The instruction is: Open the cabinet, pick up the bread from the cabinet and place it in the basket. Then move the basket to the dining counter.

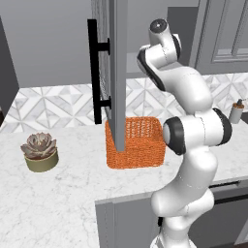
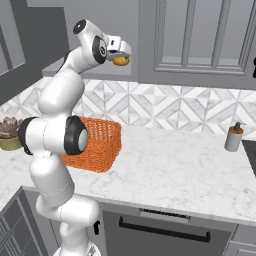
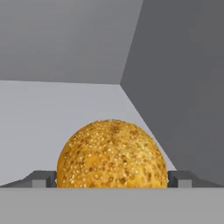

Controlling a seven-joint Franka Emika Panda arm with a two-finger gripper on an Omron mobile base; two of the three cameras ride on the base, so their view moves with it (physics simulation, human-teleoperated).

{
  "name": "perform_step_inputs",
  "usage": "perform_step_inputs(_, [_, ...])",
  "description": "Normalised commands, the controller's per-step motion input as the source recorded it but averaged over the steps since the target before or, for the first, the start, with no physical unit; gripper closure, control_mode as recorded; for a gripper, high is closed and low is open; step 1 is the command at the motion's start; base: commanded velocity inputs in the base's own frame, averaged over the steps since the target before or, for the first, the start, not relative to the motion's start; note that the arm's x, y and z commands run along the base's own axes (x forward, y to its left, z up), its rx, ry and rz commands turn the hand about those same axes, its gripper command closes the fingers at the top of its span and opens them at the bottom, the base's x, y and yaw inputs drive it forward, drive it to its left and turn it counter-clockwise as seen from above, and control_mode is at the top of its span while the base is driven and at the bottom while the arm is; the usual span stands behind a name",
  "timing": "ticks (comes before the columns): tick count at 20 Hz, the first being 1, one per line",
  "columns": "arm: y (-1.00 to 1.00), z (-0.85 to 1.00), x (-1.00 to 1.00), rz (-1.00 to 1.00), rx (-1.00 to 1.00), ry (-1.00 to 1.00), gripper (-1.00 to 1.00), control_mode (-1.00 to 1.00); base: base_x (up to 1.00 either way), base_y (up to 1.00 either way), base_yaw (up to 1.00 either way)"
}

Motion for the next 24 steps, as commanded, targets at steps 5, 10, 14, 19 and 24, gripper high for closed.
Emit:
perform_step_inputs(5, [0.0, 0.0, 0.0, 0.01, 0.0, 0.0, 1.0, -1.0, 0.0, 0.0, 0.0])
perform_step_inputs(10, [0.1, 0.0, -0.03, 0.02, 0.0, -0.04, 1.0, -1.0, 0.0, 0.0, 0.0])
perform_step_inputs(14, [0.46, 0.0, -0.46, 0.03, 0.0, -0.03, 1.0, -1.0, 0.0, 0.0, 0.0])
perform_step_inputs(19, [0.39, -0.01, -0.98, 0.17, 0.0, -0.23, 1.0, -1.0, 0.0, 0.0, 0.0])
perform_step_inputs(24, [0.01, 0.0, -1.0, 0.26, 0.06, -0.24, 1.0, -1.0, 0.0, 0.0, 0.0])
